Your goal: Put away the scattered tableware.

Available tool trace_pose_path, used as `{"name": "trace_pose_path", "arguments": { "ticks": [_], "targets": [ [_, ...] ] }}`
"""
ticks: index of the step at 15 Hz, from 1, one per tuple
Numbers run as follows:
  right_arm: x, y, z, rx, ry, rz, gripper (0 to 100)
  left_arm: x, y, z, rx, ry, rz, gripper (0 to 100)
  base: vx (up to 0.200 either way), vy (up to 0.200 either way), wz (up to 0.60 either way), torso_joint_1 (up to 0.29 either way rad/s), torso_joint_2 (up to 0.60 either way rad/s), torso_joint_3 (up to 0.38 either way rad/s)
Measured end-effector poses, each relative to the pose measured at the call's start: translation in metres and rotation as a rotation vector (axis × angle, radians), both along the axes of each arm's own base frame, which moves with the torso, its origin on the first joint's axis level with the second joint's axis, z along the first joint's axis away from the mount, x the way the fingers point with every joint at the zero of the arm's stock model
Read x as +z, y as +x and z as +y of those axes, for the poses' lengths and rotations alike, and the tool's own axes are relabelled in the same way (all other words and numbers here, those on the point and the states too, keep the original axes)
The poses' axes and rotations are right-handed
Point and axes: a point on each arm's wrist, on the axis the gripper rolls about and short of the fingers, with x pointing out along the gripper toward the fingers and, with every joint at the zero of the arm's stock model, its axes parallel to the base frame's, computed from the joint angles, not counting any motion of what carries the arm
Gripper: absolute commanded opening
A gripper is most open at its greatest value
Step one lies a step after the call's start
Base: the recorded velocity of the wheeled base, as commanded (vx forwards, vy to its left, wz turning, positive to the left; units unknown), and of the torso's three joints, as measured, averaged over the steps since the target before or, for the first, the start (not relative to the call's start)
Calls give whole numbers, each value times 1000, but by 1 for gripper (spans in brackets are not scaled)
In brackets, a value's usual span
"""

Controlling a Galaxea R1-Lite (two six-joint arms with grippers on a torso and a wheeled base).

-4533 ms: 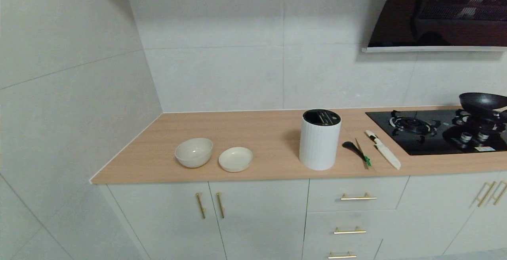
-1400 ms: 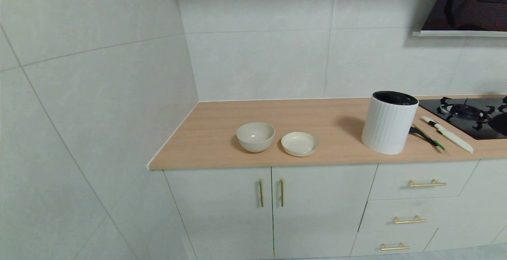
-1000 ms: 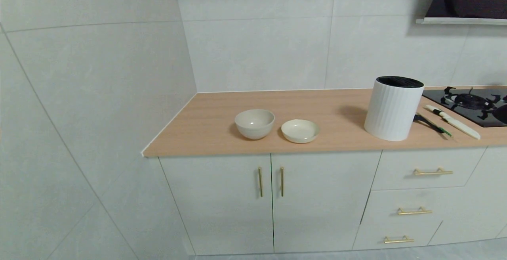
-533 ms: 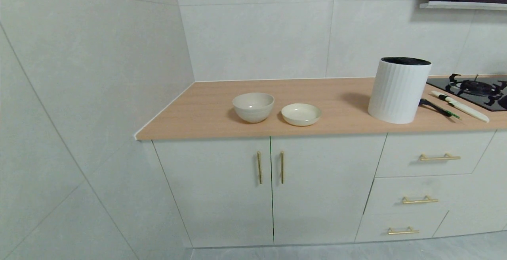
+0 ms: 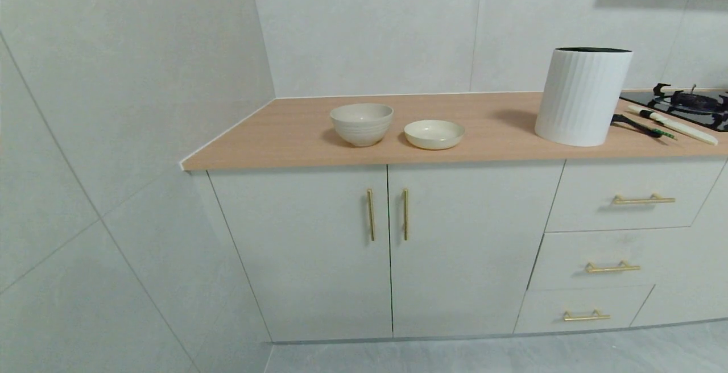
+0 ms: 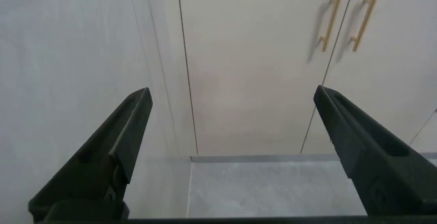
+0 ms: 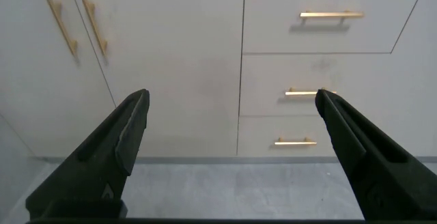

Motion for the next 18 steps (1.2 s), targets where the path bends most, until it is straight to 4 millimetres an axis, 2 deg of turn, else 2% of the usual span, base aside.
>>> {"name": "trace_pose_path", "arguments": {
  "ticks": [7,17,18],
  "targets": [
    [0,0,0,0,0,0,100,0,0,0,0,0,0,100,0,0,0,-106,414,307],
    [0,0,0,0,0,0,100,0,0,0,0,0,0,100,0,0,0,-6,26,18],
    [0,0,0,0,-1,0,100,0,0,0,0,0,0,100,0,0,600,2,7,7]
  ]
}}
